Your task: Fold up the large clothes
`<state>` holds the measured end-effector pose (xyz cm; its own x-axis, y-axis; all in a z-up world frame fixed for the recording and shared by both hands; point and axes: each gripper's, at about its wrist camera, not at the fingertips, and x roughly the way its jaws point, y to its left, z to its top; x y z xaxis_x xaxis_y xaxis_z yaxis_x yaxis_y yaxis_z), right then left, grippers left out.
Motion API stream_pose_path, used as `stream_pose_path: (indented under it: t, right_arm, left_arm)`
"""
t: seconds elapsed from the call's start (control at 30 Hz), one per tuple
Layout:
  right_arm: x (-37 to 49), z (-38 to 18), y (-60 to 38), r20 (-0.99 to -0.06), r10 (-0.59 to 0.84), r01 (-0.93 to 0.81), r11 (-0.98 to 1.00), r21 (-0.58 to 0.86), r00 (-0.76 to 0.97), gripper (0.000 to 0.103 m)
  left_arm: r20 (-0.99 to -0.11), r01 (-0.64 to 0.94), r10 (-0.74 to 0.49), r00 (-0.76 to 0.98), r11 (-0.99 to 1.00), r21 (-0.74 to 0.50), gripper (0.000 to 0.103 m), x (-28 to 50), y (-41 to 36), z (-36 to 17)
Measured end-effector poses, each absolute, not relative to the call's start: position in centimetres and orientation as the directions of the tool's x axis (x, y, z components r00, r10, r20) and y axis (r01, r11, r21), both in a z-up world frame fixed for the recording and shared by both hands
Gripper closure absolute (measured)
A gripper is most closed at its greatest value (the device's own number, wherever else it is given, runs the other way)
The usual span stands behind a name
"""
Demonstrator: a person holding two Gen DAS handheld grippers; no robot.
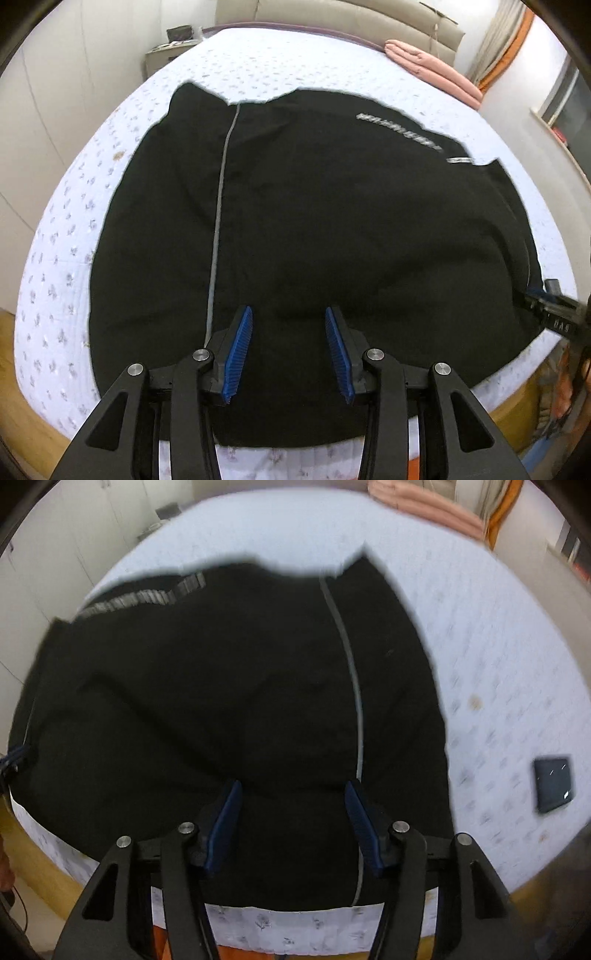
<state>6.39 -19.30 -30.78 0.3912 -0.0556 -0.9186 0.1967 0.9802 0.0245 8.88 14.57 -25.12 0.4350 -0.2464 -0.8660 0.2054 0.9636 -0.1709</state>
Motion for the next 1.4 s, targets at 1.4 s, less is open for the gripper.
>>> stream_pose_path:
  t: [1.4]
  right_arm:
    - [-6.7, -1.4, -8.5, -0.62, -0.202, 0.272, 0.962, 0.02, 0.758, 0.01]
  left_arm:
    - [-0.57, 0.149, -0.139, 0.81, 0.988, -0.028, 0.05, -6.3, 15.7, 5.1]
